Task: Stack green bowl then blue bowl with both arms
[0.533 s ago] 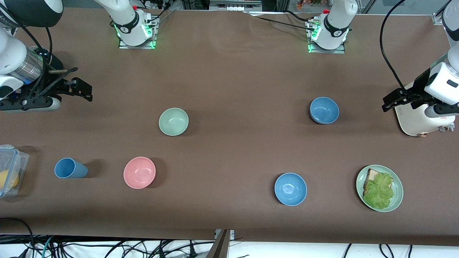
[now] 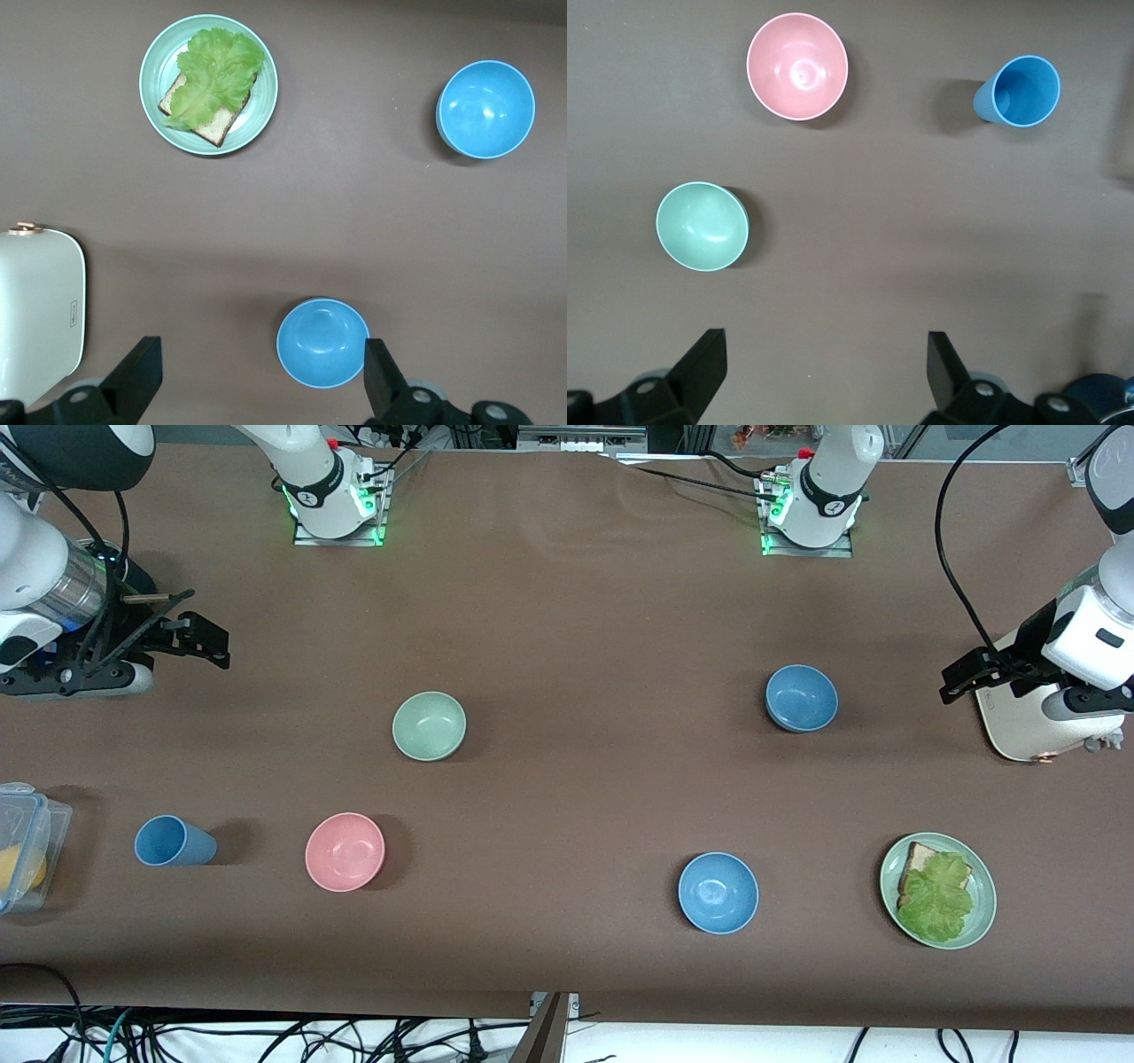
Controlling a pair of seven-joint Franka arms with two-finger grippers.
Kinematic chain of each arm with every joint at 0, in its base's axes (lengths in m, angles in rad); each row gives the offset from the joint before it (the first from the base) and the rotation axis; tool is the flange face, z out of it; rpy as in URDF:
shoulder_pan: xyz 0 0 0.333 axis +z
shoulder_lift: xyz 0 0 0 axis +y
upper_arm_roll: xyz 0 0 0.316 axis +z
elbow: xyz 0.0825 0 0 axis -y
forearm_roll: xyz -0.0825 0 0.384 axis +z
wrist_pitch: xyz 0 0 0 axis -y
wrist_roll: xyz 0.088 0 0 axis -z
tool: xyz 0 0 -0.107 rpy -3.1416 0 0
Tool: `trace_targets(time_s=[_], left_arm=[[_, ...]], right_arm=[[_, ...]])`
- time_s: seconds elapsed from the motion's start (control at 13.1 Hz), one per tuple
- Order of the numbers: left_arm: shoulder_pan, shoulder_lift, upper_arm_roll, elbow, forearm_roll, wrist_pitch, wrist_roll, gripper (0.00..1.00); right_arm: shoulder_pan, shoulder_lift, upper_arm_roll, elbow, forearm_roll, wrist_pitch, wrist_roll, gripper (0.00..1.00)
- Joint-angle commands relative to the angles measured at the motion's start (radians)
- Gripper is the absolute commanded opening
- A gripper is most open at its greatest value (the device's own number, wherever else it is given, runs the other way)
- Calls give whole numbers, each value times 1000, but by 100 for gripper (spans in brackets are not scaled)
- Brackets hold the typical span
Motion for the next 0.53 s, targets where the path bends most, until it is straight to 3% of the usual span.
trace_targets(time_s=[0.0, 0.46], left_arm=[[17, 1, -13, 0, -16, 20, 18, 100], [18, 1, -13, 0, -19, 20, 18, 100]], right_arm=[[-14, 3, 9, 19, -3, -18, -11, 100], [-15, -3, 11, 16, 3, -28, -8, 100]])
